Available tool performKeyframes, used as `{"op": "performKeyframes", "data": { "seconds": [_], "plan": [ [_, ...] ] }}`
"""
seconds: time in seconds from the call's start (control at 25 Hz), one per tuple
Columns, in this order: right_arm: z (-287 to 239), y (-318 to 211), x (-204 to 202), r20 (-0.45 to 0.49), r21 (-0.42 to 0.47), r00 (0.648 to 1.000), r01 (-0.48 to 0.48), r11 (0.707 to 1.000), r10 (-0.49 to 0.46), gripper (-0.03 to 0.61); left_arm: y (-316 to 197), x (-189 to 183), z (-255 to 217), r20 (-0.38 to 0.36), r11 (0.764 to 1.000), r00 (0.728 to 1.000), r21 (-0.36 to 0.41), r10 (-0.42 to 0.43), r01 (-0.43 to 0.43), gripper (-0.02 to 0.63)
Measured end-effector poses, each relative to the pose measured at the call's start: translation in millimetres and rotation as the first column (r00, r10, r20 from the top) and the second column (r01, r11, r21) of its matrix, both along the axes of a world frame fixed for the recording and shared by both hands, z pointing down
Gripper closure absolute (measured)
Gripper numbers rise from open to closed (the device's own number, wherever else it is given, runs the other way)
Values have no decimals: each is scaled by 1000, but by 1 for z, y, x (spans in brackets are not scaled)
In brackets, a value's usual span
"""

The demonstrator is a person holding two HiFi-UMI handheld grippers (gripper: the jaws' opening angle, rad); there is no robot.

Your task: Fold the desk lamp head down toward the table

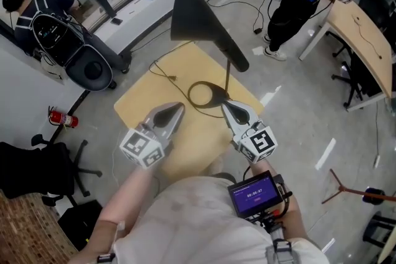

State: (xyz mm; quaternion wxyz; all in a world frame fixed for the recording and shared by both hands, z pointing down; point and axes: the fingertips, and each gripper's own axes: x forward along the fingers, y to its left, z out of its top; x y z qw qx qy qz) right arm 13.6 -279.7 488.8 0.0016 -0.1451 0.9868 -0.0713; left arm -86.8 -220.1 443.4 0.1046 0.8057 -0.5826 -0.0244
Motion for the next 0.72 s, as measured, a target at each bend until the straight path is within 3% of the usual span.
{"op": "performKeyframes", "data": {
  "seconds": [0.52, 0.72],
  "plan": [
    [-49, -37, -6, 46, 101, 999, 18, 995, -22, 568, -29, -20, -71, 64, 993, 993, 70, -95, 91, 603],
    [-63, -49, -8, 53, 136, 998, 15, 991, -22, 568, -37, -22, -99, 101, 993, 990, 79, -99, 91, 566]
  ]
}}
